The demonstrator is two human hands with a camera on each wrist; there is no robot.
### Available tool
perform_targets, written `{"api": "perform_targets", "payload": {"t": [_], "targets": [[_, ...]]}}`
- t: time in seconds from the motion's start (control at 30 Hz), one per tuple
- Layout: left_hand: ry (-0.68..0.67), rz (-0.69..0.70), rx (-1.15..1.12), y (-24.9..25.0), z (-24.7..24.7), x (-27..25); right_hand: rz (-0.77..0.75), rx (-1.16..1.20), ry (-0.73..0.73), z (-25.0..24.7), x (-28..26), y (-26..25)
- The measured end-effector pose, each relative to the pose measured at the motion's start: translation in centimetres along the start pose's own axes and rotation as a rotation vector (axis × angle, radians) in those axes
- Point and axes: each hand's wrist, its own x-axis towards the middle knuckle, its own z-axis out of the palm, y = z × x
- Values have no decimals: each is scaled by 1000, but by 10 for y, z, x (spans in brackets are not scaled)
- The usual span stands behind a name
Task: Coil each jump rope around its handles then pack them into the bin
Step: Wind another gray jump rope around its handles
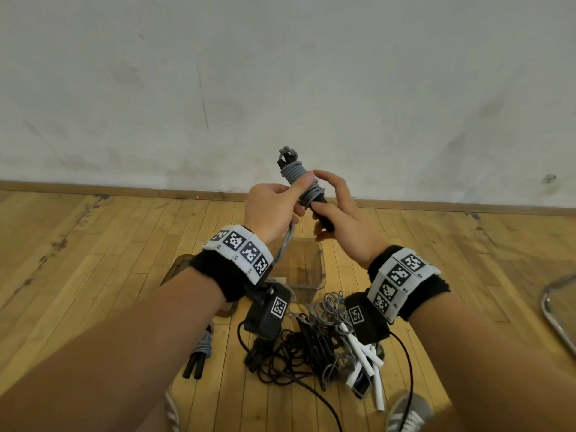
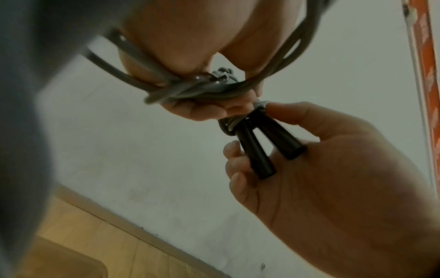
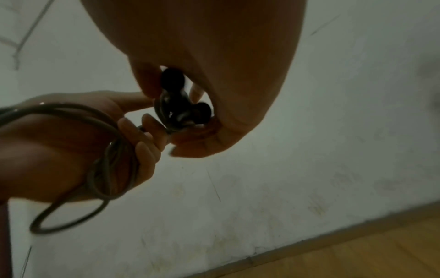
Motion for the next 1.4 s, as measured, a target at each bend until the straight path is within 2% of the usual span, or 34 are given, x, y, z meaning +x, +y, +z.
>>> {"api": "perform_targets", "payload": {"t": [0.1, 0.17, 0.3, 0.47, 0.53, 0.63, 0.8, 0.9, 1.0, 1.17, 1.3, 1.4], "targets": [[-33, -8, -74, 1, 0, 1, 122, 205, -55, 2, -2, -1], [-73, -7, -96, 1, -1, 0, 113, 195, -38, 2, -1, 1], [-182, 38, -87, 2, -2, -2, 72, 85, 59, -7, 2, 2], [-276, 24, -86, 2, -5, -6, 37, -96, 133, -14, 4, 7], [-278, 18, -101, 2, -6, -8, 22, -249, 202, -18, 6, 11], [-255, 13, -131, 3, -6, -10, -18, -487, 226, -20, 5, 14], [-216, 23, -160, 4, -3, -11, -95, -581, 270, -15, 3, 8], [-208, 28, -149, 5, -4, -12, -116, -637, 235, -15, 1, 2], [-195, 39, -106, 6, -6, -11, -133, -631, 189, -12, 2, 4], [-174, 8, -114, 4, -6, -9, -261, -577, 232, -7, -2, 3], [-98, 26, -90, 0, -4, -9, -250, -483, 166, 0, -3, 5], [-74, 47, -87, 2, -2, -10, -151, -217, 72, 1, -5, 0]]}}
